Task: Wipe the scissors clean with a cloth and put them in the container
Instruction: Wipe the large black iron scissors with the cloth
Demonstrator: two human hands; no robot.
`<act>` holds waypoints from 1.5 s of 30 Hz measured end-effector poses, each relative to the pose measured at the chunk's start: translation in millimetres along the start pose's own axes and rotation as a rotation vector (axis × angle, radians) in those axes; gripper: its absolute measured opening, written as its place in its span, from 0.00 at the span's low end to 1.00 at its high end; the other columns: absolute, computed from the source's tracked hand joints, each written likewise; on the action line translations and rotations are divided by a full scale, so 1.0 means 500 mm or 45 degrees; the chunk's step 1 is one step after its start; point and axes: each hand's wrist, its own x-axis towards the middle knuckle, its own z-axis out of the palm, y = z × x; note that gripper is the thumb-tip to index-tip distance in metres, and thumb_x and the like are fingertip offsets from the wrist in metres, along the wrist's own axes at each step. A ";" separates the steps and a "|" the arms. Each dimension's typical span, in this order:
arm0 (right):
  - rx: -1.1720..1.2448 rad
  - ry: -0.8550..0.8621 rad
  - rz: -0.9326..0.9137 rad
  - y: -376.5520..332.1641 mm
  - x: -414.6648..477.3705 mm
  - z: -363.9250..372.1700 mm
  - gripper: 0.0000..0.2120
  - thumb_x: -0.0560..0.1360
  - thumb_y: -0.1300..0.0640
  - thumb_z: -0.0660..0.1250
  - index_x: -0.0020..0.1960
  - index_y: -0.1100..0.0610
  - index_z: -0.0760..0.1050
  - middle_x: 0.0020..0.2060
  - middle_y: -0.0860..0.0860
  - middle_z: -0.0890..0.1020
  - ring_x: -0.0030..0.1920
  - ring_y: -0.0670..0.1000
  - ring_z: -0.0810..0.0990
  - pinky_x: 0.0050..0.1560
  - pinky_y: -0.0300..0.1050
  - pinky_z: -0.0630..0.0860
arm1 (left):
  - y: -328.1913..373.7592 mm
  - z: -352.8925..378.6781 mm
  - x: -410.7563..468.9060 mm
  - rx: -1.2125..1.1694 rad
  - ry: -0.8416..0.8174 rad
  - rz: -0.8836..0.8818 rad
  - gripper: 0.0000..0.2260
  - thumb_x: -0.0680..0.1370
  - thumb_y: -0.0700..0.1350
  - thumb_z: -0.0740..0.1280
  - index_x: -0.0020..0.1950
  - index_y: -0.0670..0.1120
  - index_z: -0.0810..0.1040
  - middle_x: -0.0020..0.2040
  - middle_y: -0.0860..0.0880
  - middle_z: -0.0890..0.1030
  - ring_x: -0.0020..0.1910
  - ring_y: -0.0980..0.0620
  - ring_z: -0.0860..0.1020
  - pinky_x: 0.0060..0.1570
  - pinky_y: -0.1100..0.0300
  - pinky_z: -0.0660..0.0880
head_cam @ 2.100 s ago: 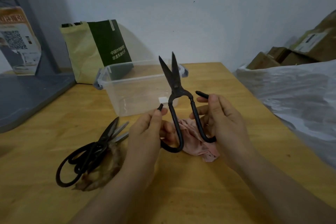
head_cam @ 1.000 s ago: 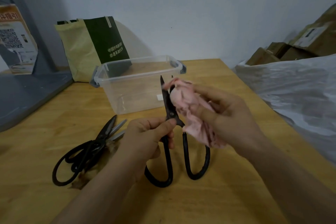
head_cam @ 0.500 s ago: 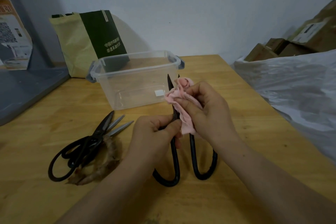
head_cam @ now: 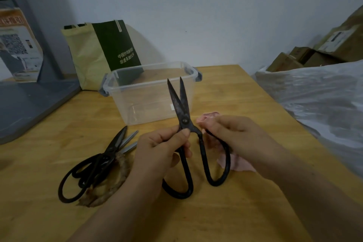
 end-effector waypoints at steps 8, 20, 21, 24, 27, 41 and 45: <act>0.210 0.016 -0.175 0.026 0.014 0.032 0.11 0.79 0.61 0.61 0.42 0.59 0.79 0.31 0.53 0.80 0.30 0.46 0.75 0.31 0.38 0.73 | -0.001 0.001 0.011 -0.120 0.073 -0.050 0.07 0.72 0.40 0.70 0.48 0.46 0.85 0.31 0.59 0.81 0.36 0.64 0.77 0.41 0.68 0.72; 0.489 0.121 -0.015 0.042 0.022 0.077 0.09 0.77 0.58 0.64 0.52 0.56 0.82 0.48 0.50 0.85 0.56 0.50 0.81 0.61 0.47 0.75 | -0.004 0.016 0.004 -0.300 0.152 -0.049 0.09 0.72 0.47 0.66 0.43 0.47 0.85 0.42 0.54 0.85 0.43 0.60 0.80 0.51 0.57 0.72; 0.569 0.083 0.033 0.039 0.021 0.075 0.09 0.77 0.59 0.63 0.53 0.58 0.82 0.47 0.53 0.85 0.55 0.52 0.82 0.58 0.45 0.77 | -0.004 0.014 0.007 -0.317 0.160 -0.075 0.09 0.75 0.45 0.64 0.43 0.45 0.84 0.41 0.52 0.85 0.42 0.59 0.81 0.50 0.57 0.72; 0.906 -0.121 0.217 0.029 0.014 0.054 0.12 0.75 0.60 0.65 0.55 0.64 0.79 0.50 0.60 0.84 0.53 0.55 0.83 0.51 0.43 0.80 | -0.004 0.009 0.019 -0.334 0.191 -0.138 0.08 0.76 0.41 0.65 0.48 0.40 0.83 0.45 0.45 0.85 0.47 0.50 0.82 0.52 0.55 0.76; 1.040 -0.379 0.387 0.016 -0.002 0.040 0.20 0.68 0.53 0.74 0.56 0.63 0.80 0.56 0.64 0.81 0.56 0.60 0.81 0.56 0.55 0.78 | -0.002 0.006 0.017 -0.318 0.191 -0.178 0.09 0.78 0.41 0.64 0.50 0.40 0.83 0.47 0.42 0.84 0.52 0.41 0.81 0.54 0.47 0.77; 0.646 -0.226 0.260 -0.163 0.063 -0.012 0.18 0.66 0.53 0.65 0.53 0.61 0.77 0.37 0.55 0.78 0.36 0.52 0.76 0.38 0.46 0.71 | 0.154 -0.095 0.055 0.011 0.312 -0.085 0.04 0.78 0.49 0.65 0.51 0.53 0.78 0.47 0.56 0.78 0.47 0.58 0.75 0.44 0.64 0.73; -0.272 0.075 0.104 -0.262 0.147 -0.030 0.09 0.72 0.55 0.66 0.45 0.61 0.80 0.35 0.54 0.80 0.37 0.52 0.76 0.43 0.48 0.72 | 0.167 -0.158 0.108 0.367 0.407 0.056 0.15 0.78 0.42 0.65 0.65 0.49 0.76 0.60 0.53 0.76 0.52 0.58 0.71 0.44 0.68 0.67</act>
